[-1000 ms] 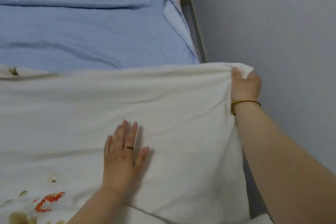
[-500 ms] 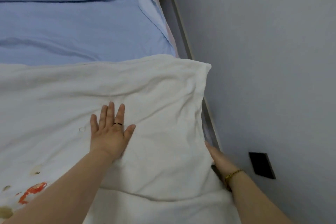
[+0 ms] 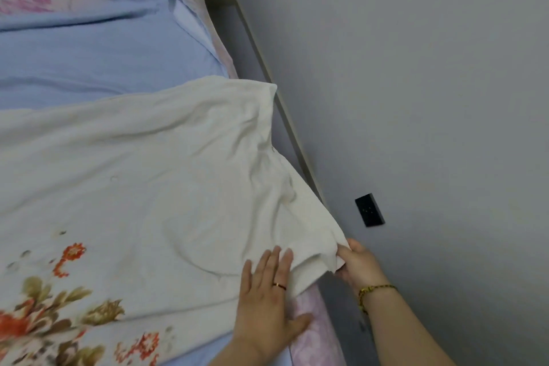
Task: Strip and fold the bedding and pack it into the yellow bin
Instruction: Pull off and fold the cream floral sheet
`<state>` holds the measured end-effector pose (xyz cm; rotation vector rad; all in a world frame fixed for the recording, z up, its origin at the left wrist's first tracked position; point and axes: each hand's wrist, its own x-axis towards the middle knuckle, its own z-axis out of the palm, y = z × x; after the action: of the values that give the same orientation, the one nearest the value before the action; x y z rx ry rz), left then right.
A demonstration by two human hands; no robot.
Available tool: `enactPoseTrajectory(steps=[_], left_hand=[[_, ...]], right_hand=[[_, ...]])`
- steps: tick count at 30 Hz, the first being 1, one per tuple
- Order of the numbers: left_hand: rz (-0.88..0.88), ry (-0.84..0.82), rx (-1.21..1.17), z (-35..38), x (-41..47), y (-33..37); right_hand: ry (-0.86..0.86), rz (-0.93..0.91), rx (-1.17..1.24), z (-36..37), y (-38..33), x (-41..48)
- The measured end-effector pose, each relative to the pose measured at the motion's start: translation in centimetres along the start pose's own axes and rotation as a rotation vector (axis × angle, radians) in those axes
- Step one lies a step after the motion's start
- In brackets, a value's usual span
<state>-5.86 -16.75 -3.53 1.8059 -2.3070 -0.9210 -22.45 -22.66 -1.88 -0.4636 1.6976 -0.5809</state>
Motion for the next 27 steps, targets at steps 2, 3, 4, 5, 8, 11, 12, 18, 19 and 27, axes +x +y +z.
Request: enactPoseTrajectory(steps=[2,3,4,5,8,11,12,18,19,27], left_hand=[[-0.029,0.17,-0.024,-0.2,1.0,1.8],[-0.051,0.245,-0.073,-0.8,1.5,2.8],[-0.1,0.299,-0.118,-1.6,2.1,3.6],[-0.152,0.3,-0.185,-2.6,2.6,4.4],[-0.237,0.25,-0.321,-4.4,2.7,5.0],[-0.263,0.325,-0.568,-6.1,0.2,3.9],[-0.296,0.358,-0.638,-7.0,-0.6,3.6],[-0.489,0.528,-0.897,-12.3,-4.5,0.7],[-0.529,0.55,-0.955,-13.8,-5.2,0.4],[-0.57,0.506,-1.094,-19.2,-9.2,-4.1]], right_hand=[[-0.068,-0.059,0.148,0.0,-1.2,-1.7],[-0.104,-0.079,0.193,0.0,-1.8,-2.5],[-0.13,-0.089,0.226,0.1,-2.2,-3.1],[-0.145,-0.092,0.246,0.0,-2.6,-3.6],[-0.176,-0.085,0.237,-0.1,-3.2,-5.2],[-0.205,-0.064,0.198,-0.4,-2.7,-6.6],[-0.21,-0.062,0.187,-0.3,-2.8,-7.1],[-0.169,-0.032,0.079,2.1,-3.9,-9.8],[-0.173,-0.034,0.053,2.9,-4.5,-10.5],[-0.186,-0.03,-0.119,8.4,-8.0,-15.3]])
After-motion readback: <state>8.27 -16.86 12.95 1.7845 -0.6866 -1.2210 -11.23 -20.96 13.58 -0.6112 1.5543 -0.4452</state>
